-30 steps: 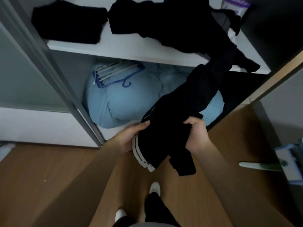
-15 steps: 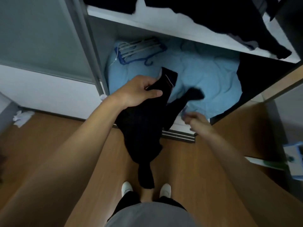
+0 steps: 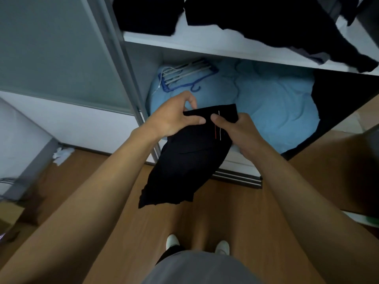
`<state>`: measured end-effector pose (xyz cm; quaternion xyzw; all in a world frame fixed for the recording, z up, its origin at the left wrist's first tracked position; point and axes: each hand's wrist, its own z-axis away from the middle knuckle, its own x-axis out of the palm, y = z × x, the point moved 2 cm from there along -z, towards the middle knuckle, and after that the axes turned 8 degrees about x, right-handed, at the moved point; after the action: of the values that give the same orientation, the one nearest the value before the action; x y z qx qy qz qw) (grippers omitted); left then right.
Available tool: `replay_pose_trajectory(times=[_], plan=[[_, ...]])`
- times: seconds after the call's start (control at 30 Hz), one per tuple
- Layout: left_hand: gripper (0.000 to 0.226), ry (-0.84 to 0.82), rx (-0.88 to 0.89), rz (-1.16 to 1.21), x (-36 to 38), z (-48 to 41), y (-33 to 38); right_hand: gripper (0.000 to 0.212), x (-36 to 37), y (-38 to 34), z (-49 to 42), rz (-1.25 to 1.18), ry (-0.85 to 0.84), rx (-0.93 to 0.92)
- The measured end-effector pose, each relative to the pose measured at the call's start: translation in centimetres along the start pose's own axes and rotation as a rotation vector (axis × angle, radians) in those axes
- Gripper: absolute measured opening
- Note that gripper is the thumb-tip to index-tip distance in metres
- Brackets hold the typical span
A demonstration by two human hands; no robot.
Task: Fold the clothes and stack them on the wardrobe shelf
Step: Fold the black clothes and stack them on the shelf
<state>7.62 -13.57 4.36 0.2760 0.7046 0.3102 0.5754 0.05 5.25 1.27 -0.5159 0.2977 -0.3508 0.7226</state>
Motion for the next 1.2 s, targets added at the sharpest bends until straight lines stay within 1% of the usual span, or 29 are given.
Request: replay_pose_trajectory(times=[0.03, 0.1, 0.13, 0.17, 0.2, 0.23, 0.27, 0.33, 0.4, 0.5, 0.57, 0.63, 0.67, 0.73, 0.8, 0.83, 0.9, 0.93, 1.0, 1.03, 1.07, 1.1, 1.13, 1.2], plan=[[0.043, -0.032, -0.031, 0.043, 0.0, 0.2, -0.5, 0.010, -0.1, -0.3, 0.1, -0.004, 0.026, -0.028], [0.057, -0.179, -0.098, 0.098, -0.3, 0.7, -1.6, 0.011, -0.6, -0.7, 0.3, -0.012, 0.066, -0.061], [0.054, -0.282, -0.132, 0.111, -0.3, 1.1, -2.4, 0.016, -0.9, -0.9, 0.5, 0.006, 0.078, -0.076], [0.044, -0.383, -0.161, 0.106, -0.1, 1.5, -3.1, 0.021, -1.1, -1.0, 0.7, 0.029, 0.080, -0.093], [0.033, -0.456, -0.186, 0.078, 0.3, 1.9, -4.0, 0.023, -1.3, -1.0, 0.9, 0.043, 0.074, -0.109], [0.027, -0.488, -0.204, 0.055, 0.8, 2.1, -4.8, 0.024, -1.5, -1.0, 1.1, 0.049, 0.066, -0.126], [0.023, -0.485, -0.219, 0.051, 1.2, 2.3, -5.4, 0.027, -1.7, -0.9, 1.3, 0.061, 0.061, -0.146], [0.017, -0.432, -0.229, 0.042, 1.7, 2.5, -6.0, 0.040, -2.2, -0.8, 1.7, 0.131, 0.077, -0.195], [0.016, -0.393, -0.219, -0.024, 1.8, 2.0, -5.9, 0.045, -3.1, -0.7, 2.0, 0.215, 0.139, -0.218], [0.026, -0.346, -0.246, -0.039, 1.6, 1.0, -5.2, 0.028, -4.9, -0.2, 2.1, 0.220, 0.265, -0.160], [0.019, -0.368, -0.234, -0.027, 1.6, 0.4, -4.4, 0.021, -5.9, 0.3, 2.2, 0.132, 0.315, -0.117], [0.008, -0.448, -0.198, -0.047, 1.8, 0.1, -3.8, 0.018, -6.4, 0.5, 2.6, 0.050, 0.347, -0.110], [0.008, -0.476, -0.191, -0.065, 2.0, 0.0, -3.7, 0.017, -6.7, 0.6, 2.7, 0.029, 0.350, -0.112], [0.009, -0.466, -0.164, -0.140, 2.2, -0.3, -3.6, 0.016, -6.9, 0.4, 3.1, 0.022, 0.339, -0.114], [0.007, -0.392, -0.090, -0.304, 2.3, -0.7, -3.4, 0.016, -6.9, 0.1, 3.7, 0.066, 0.308, -0.154], [0.015, -0.339, -0.073, -0.401, 2.4, -0.9, -3.3, 0.016, -6.7, -0.1, 4.1, 0.106, 0.282, -0.195], [0.034, -0.243, -0.127, -0.579, 2.4, -0.7, -2.9, 0.017, -6.1, -0.5, 4.9, 0.193, 0.208, -0.268], [0.038, -0.186, -0.160, -0.659, 2.3, -0.6, -2.7, 0.019, -5.8, -0.7, 5.3, 0.223, 0.170, -0.288], [0.036, -0.065, -0.191, -0.771, 2.5, -0.3, -2.2, 0.021, -5.4, -1.0, 5.8, 0.258, 0.106, -0.294], [0.031, -0.017, -0.199, -0.780, 2.6, -0.2, -2.0, 0.021, -5.2, -1.0, 6.0, 0.271, 0.077, -0.288], [0.025, -0.003, -0.219, -0.743, 2.6, -0.3, -1.8, 0.020, -5.0, -0.9, 6.0, 0.283, 0.048, -0.279], [0.020, -0.017, -0.241, -0.655, 2.7, -0.4, -1.9, 0.020, -4.7, -0.6, 6.1, 0.285, 0.020, -0.269], [0.021, -0.051, -0.266, -0.513, 2.9, -0.5, -2.0, 0.019, -4.5, -0.3, 6.2, 0.286, -0.005, -0.263], [0.033, -0.084, -0.349, -0.127, 3.5, -0.7, -2.5, 0.019, -4.2, 0.4, 6.2, 0.290, -0.030, -0.259]])
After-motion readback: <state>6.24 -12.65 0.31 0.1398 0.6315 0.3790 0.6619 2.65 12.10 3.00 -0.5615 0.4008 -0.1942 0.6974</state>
